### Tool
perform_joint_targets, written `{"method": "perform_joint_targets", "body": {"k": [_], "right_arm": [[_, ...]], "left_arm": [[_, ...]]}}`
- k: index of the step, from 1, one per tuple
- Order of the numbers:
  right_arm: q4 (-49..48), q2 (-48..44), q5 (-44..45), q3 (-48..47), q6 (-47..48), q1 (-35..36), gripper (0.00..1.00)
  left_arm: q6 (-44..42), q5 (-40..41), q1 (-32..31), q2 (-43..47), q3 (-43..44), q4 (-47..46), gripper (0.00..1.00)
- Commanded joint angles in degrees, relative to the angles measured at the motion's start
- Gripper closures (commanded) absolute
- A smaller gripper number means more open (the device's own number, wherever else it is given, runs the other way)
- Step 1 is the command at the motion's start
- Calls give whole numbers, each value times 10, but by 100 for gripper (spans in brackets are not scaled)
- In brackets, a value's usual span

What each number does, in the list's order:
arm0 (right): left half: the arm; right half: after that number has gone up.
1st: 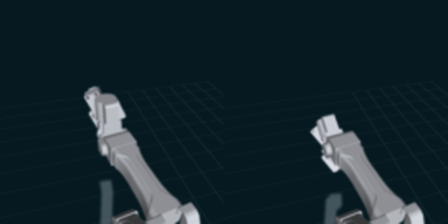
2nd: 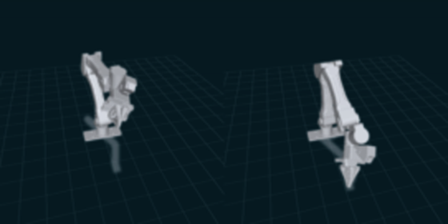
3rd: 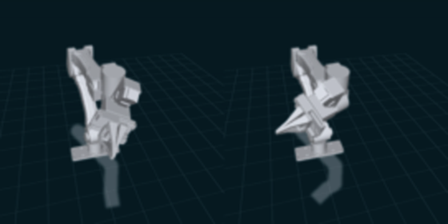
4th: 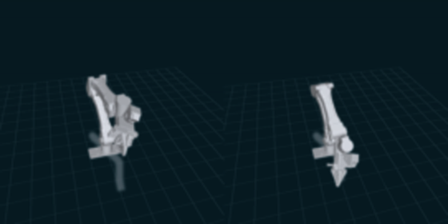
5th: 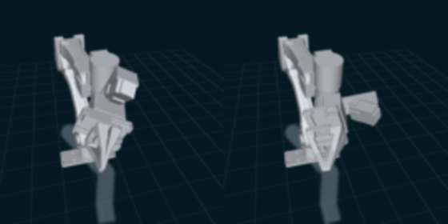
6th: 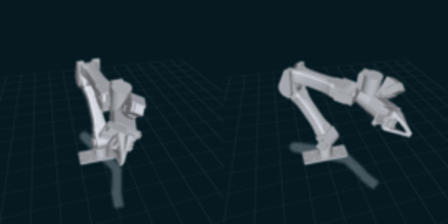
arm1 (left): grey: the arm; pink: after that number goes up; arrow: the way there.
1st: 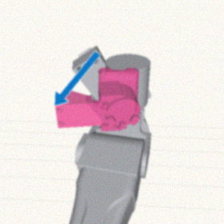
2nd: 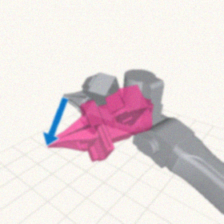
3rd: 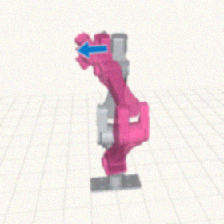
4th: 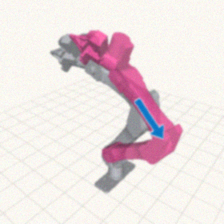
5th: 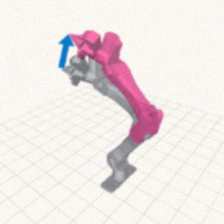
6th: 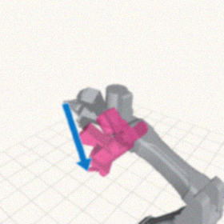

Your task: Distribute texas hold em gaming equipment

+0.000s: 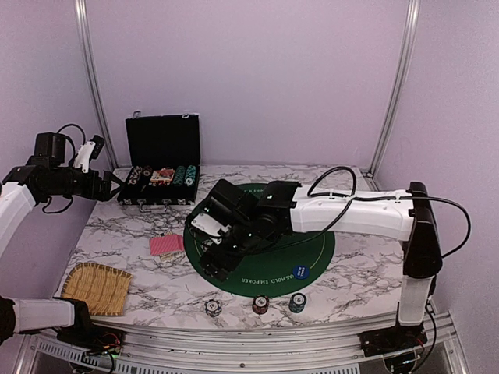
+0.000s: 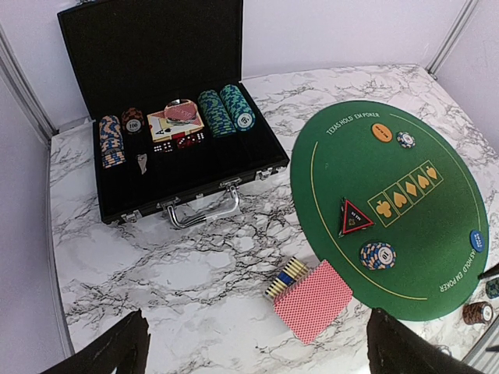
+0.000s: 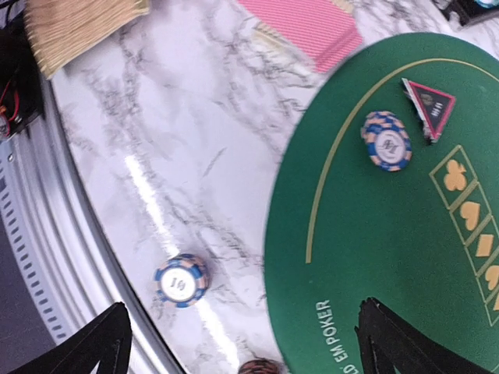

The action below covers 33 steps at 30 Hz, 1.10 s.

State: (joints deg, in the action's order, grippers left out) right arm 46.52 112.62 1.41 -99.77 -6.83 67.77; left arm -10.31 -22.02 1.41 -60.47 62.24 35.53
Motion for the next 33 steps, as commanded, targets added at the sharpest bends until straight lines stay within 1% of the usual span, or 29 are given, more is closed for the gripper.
{"method": "perform_joint_targets", "body": {"k": [1, 6, 13, 22, 33], "right_arm": [[17, 24, -41, -8, -17, 40, 1], [2, 55, -59, -1, -27, 59, 1], [-8, 91, -60, 0, -28, 61, 3], [-13, 115, -71, 3, -28, 61, 15], [-15, 132, -77, 8, -24, 62, 33]], "left_arm": [[1, 0, 2, 5, 10, 17, 1], [0, -1, 2, 8, 7, 19, 1], [-3, -2, 2, 10, 3, 21, 1], [-7, -1, 2, 10, -2, 22, 1], [-12, 5, 2, 12, 5, 28, 1]]}}
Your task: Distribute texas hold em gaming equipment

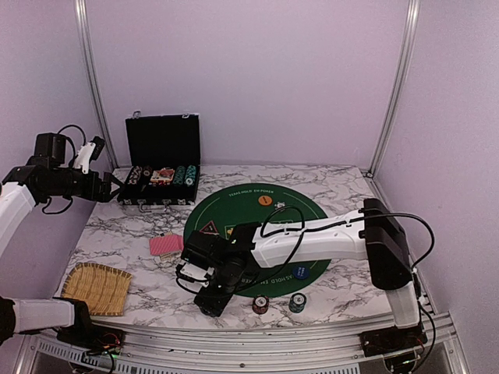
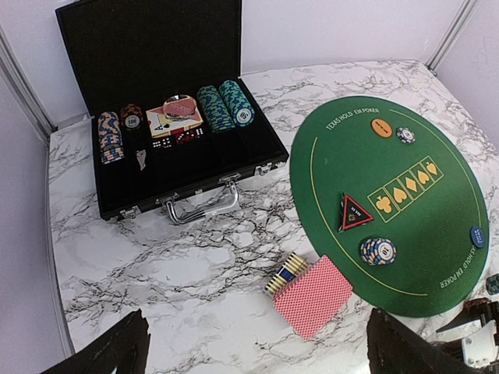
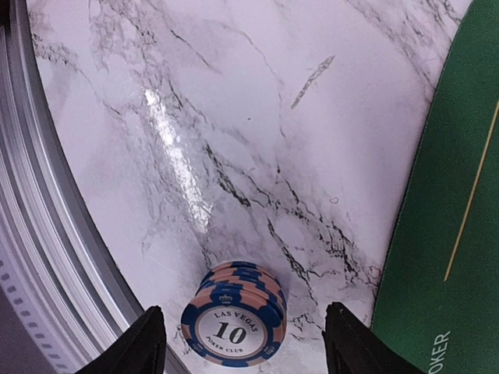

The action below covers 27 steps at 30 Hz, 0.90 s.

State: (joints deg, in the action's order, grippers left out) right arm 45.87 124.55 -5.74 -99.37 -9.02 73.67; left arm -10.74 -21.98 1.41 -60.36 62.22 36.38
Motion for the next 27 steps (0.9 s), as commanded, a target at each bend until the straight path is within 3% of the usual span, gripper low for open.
{"method": "perform_joint_targets", "body": {"k": [1, 12, 27], "right_arm": [[-9, 13, -7, 4, -2, 3, 34], [-12, 10, -16, 9, -2, 6, 50], [-5, 5, -25, 1, -9, 8, 85]], "left_arm": [[-8, 4, 2, 11, 6, 20, 1], [-9, 4, 2, 10, 11, 21, 1], [-13, 5, 2, 13, 11, 23, 1]]}}
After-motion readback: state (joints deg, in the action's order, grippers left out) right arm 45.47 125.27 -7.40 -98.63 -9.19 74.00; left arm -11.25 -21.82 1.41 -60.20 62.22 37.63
